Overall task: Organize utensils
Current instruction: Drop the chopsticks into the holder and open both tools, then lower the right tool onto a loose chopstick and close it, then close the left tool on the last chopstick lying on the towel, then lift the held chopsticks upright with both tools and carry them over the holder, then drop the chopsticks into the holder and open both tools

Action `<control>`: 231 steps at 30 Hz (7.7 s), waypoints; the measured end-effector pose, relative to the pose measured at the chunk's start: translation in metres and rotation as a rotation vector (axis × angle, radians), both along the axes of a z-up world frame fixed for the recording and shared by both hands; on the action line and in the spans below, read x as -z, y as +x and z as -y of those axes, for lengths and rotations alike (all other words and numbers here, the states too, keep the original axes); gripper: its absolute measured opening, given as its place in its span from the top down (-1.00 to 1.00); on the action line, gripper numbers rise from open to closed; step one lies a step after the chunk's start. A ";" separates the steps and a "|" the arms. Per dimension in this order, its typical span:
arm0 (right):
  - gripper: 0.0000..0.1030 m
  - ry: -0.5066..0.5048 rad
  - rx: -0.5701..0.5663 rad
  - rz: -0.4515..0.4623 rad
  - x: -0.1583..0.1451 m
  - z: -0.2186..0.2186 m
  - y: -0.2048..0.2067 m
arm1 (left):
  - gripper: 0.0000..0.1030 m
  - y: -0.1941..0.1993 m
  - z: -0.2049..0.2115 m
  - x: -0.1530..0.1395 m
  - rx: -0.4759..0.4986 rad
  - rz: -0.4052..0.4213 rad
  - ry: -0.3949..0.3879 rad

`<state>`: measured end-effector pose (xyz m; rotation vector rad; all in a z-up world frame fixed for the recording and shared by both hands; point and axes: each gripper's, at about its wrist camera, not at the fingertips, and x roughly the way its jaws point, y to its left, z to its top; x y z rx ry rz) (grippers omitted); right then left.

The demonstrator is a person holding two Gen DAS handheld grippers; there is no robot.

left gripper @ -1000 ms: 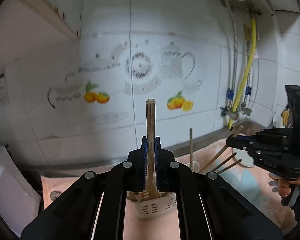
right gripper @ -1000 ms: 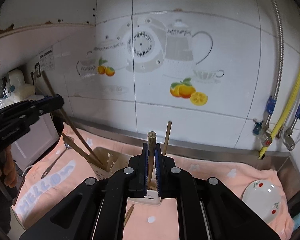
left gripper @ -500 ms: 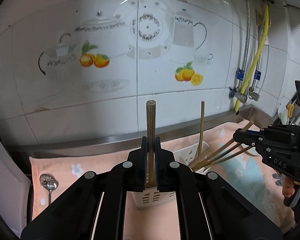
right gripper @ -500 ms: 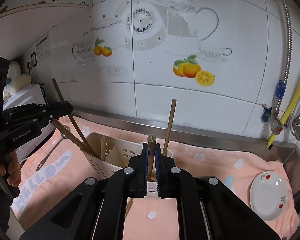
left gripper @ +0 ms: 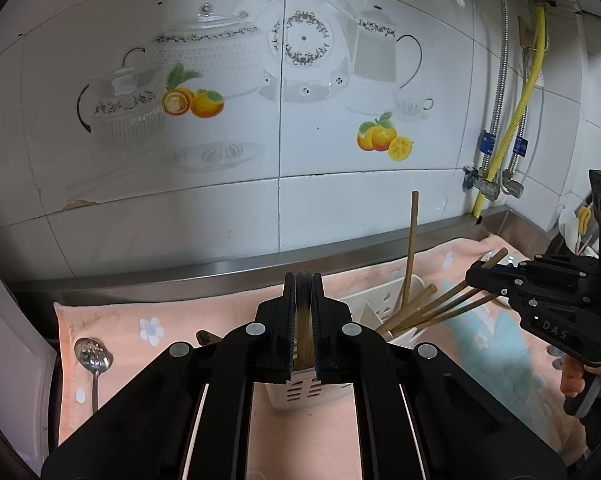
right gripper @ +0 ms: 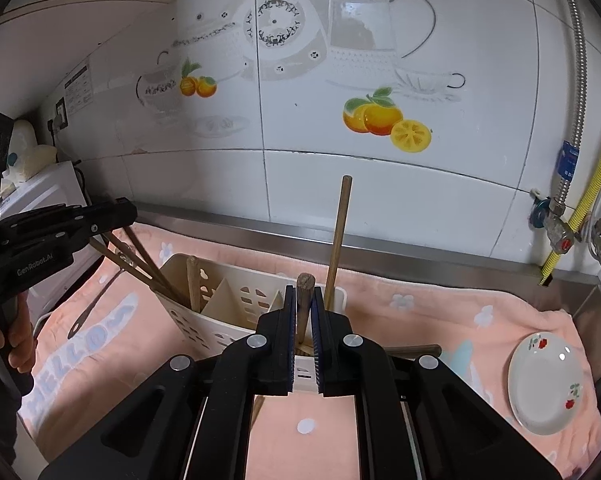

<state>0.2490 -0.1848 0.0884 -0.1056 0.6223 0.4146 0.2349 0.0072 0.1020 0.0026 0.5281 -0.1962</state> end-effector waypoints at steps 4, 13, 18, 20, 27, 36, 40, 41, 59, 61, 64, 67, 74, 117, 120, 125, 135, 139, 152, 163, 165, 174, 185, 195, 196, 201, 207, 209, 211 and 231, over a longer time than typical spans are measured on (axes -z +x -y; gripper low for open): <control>0.73 0.008 0.005 0.018 -0.006 0.004 -0.007 | 0.79 -0.003 0.000 -0.003 -0.002 0.004 -0.001; 0.45 0.007 0.000 0.077 -0.013 0.012 -0.049 | 0.17 -0.032 -0.001 -0.013 -0.021 0.051 0.003; 0.40 0.003 -0.027 0.060 0.007 0.010 -0.084 | -0.22 -0.055 -0.003 -0.007 -0.034 0.060 -0.002; 0.36 -0.003 -0.037 0.039 0.020 0.007 -0.096 | -0.25 -0.064 -0.002 -0.002 -0.029 0.060 0.003; 0.36 -0.031 -0.046 -0.053 0.078 -0.001 -0.132 | -0.67 -0.091 0.002 0.027 -0.027 0.035 0.026; 0.27 -0.037 -0.018 -0.166 0.139 -0.010 -0.165 | -0.90 -0.109 -0.006 0.068 -0.071 -0.032 0.015; 0.26 -0.036 0.001 -0.199 0.156 -0.014 -0.174 | -0.90 -0.115 -0.006 0.083 -0.096 -0.050 0.044; 0.26 -0.024 0.003 -0.209 0.158 -0.014 -0.176 | -0.90 -0.118 -0.008 0.089 -0.103 -0.059 0.044; 0.73 -0.021 0.049 -0.294 0.184 -0.042 -0.182 | -0.90 -0.134 -0.037 0.129 -0.174 -0.122 0.007; 0.75 -0.022 0.059 -0.305 0.187 -0.042 -0.181 | -0.90 -0.135 -0.039 0.131 -0.173 -0.125 -0.001; 0.77 -0.027 0.074 -0.302 0.188 -0.044 -0.182 | -0.90 -0.136 -0.040 0.133 -0.171 -0.130 -0.007; 0.79 -0.034 0.085 -0.293 0.189 -0.045 -0.182 | -0.90 -0.138 -0.038 0.136 -0.164 -0.133 -0.011; 0.85 -0.012 0.098 -0.281 0.188 -0.039 -0.185 | -0.90 -0.143 -0.027 0.141 -0.136 -0.148 -0.006; 0.87 0.122 0.106 -0.044 0.122 0.037 -0.202 | 0.65 -0.148 0.085 0.197 0.108 -0.349 -0.021; 0.87 0.123 0.106 -0.045 0.122 0.038 -0.202 | 0.65 -0.146 0.084 0.202 0.099 -0.367 -0.022; 0.87 0.123 0.106 -0.046 0.123 0.037 -0.201 | 0.66 -0.143 0.083 0.209 0.095 -0.390 -0.028; 0.86 0.112 0.097 -0.019 0.113 0.035 -0.199 | 0.88 -0.142 0.075 0.196 0.055 -0.357 0.003; 0.87 0.124 0.090 0.007 0.099 0.037 -0.195 | 0.88 -0.143 0.064 0.172 0.051 -0.293 -0.001; 0.87 0.154 -0.001 0.036 0.048 0.032 -0.168 | 0.89 -0.140 0.040 0.104 0.083 -0.112 -0.025; 0.87 0.109 -0.041 0.122 -0.011 0.021 -0.141 | 0.90 -0.135 0.028 0.057 0.106 -0.010 -0.012; 0.87 0.093 -0.039 0.144 -0.023 0.020 -0.136 | 0.90 -0.133 0.027 0.045 0.111 0.013 -0.006; 0.87 0.035 -0.026 0.180 -0.065 0.019 -0.105 | 0.90 -0.121 0.019 -0.009 0.120 0.105 -0.002; 0.87 0.031 0.006 0.178 -0.080 0.022 -0.068 | 0.90 -0.101 0.024 -0.080 0.108 0.260 0.014; 0.87 0.026 0.007 0.091 -0.051 0.010 -0.025 | 0.90 -0.059 0.021 -0.096 0.042 0.307 0.016; 0.87 0.025 0.006 0.080 -0.046 0.009 -0.022 | 0.90 -0.054 0.021 -0.094 0.037 0.307 0.014; 0.87 0.023 -0.002 0.051 -0.030 0.005 -0.016 | 0.90 -0.033 0.018 -0.074 0.023 0.256 0.006; 0.86 0.029 -0.010 0.028 -0.018 0.003 -0.012 | 0.90 -0.011 0.009 -0.046 0.007 0.177 -0.007; 0.86 0.028 -0.013 0.025 -0.014 0.002 -0.012 | 0.90 -0.006 0.007 -0.037 0.002 0.155 -0.007; 0.86 0.027 -0.017 0.021 -0.011 0.000 -0.012 | 0.90 -0.003 0.004 -0.030 0.004 0.139 -0.012; 0.19 0.027 -0.006 0.045 -0.007 0.001 -0.026 | 0.83 -0.012 0.000 -0.014 0.010 0.103 -0.009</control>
